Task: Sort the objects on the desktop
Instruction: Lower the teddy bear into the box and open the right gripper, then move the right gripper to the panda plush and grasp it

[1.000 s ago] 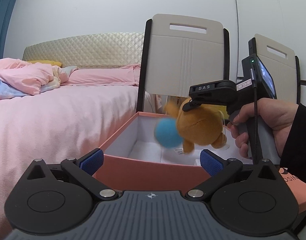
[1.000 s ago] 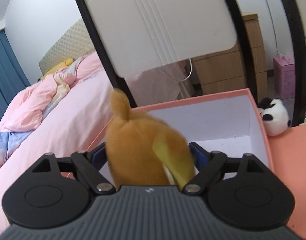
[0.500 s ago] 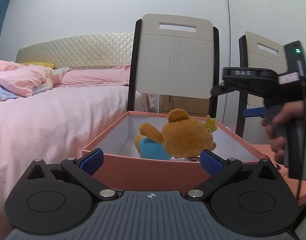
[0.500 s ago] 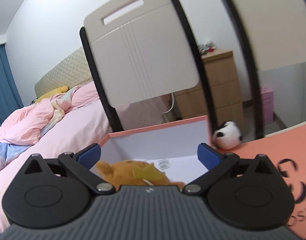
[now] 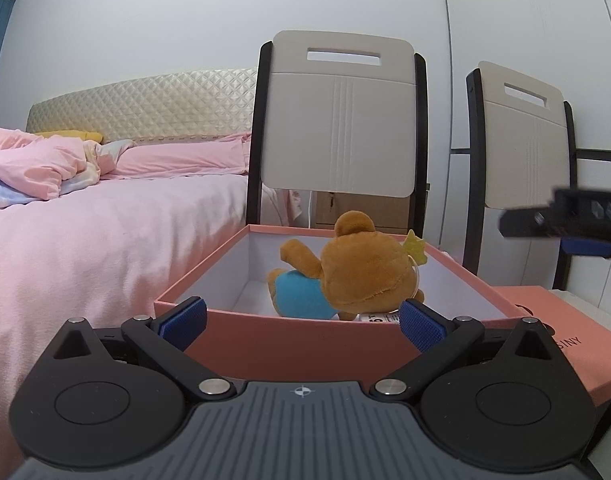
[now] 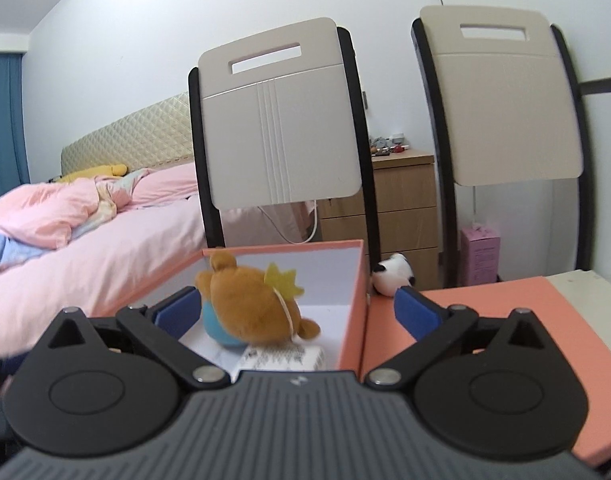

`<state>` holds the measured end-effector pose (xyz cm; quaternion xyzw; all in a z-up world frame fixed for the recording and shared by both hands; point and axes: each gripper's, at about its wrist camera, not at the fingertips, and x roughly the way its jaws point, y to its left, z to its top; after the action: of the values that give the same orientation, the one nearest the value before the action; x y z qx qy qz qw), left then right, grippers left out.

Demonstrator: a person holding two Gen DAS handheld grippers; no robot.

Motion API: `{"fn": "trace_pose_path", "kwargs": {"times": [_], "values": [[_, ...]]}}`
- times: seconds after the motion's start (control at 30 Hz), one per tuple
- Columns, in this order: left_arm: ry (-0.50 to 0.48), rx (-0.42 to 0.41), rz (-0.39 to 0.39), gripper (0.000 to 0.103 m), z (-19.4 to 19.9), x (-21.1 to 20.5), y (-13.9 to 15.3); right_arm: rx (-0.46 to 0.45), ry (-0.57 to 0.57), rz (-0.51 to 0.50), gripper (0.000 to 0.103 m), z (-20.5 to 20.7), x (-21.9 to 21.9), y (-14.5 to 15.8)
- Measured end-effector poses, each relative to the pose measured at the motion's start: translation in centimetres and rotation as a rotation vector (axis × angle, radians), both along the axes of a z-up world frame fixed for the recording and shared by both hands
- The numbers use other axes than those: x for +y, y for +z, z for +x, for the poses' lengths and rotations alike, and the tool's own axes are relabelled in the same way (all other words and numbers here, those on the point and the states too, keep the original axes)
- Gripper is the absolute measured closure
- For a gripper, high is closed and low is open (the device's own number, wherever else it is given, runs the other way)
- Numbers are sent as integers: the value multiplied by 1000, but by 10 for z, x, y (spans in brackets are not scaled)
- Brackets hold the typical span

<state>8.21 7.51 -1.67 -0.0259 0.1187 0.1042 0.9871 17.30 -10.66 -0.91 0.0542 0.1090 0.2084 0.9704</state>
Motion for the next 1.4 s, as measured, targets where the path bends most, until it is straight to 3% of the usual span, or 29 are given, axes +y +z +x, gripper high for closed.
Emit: {"fn": "trace_pose_path", "kwargs": {"times": [0.33, 0.97, 1.2, 1.4], "values": [[-11, -1, 14, 0, -1, -4, -1, -55, -55, -32, 0, -53, -12, -20], [-14, -4, 19, 0, -3, -6, -1, -39, -68, 31, 0, -52, -21, -17], [-38, 1, -17, 0, -4, -7, 1, 28, -78, 117, 0, -8, -42, 11], [-64, 14, -18, 0, -2, -11, -1, 104, -118, 127, 0, 83, -43, 30]]}}
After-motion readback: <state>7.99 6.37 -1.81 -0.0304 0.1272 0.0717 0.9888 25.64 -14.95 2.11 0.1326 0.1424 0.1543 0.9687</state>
